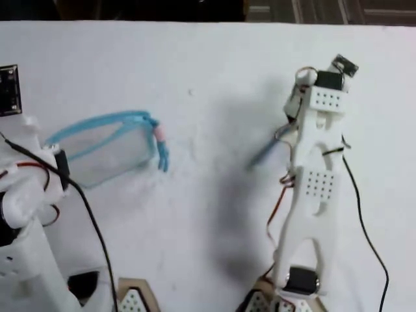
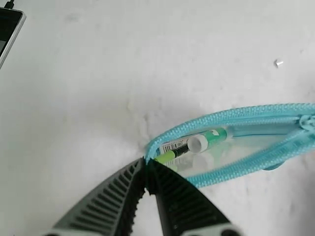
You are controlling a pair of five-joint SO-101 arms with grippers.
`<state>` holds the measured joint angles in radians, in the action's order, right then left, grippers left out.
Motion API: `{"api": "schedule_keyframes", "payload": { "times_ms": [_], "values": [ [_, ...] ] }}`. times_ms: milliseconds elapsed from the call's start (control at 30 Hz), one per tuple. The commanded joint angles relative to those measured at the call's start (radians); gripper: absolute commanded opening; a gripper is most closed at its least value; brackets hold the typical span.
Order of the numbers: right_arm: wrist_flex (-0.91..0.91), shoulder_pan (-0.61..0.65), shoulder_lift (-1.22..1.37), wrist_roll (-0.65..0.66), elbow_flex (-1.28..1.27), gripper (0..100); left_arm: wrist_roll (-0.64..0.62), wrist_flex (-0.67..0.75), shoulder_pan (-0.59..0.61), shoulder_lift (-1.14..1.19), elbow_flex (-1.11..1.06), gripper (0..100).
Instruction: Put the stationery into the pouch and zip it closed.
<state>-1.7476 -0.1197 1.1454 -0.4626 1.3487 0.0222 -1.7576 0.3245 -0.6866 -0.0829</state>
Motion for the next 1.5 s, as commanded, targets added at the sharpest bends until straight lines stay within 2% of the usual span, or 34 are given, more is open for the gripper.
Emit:
{"api": "schedule_keyframes", "payload": {
  "times_ms": [0, 267, 600, 767, 833, 967, 1033, 1200, 1467],
  "values": [
    [-0.025, 0.021, -0.191, 0.012, -0.12, 1.6, 0.0, -0.006, 0.002, 0.062, -0.064, 2],
    [-0.022, 0.07, -0.545, 0.015, -0.44, 1.6, 0.0, -0.006, 0.002, 0.062, -0.063, 2],
    [-0.021, 0.162, -0.765, 0.015, -0.482, 1.6, 0.0, -0.008, 0.002, 0.062, -0.063, 2],
    [0.004, 0.194, -0.651, 0.084, -0.48, 2.9, 0.0, -0.008, 0.002, 0.062, -0.063, 2],
    [0.042, 0.209, -0.559, 0.1, -0.476, 7.6, 0.0, -0.008, 0.002, 0.062, -0.064, 2],
    [0.16, 0.226, -0.364, 0.097, -0.436, 23.2, 0.0, -0.008, 0.002, 0.062, -0.064, 2],
    [0.179, 0.234, -0.283, 0.043, -0.388, 26.6, 0.0, -0.008, 0.002, 0.062, -0.066, 2],
    [0.183, 0.249, -0.113, -0.071, -0.198, 22.5, 0.0, -0.008, 0.002, 0.062, -0.063, 2],
    [0.07, 0.297, -0.021, -0.071, 0.046, 20.2, 0.0, -0.008, 0.001, 0.062, -0.066, 2]
  ]
}}
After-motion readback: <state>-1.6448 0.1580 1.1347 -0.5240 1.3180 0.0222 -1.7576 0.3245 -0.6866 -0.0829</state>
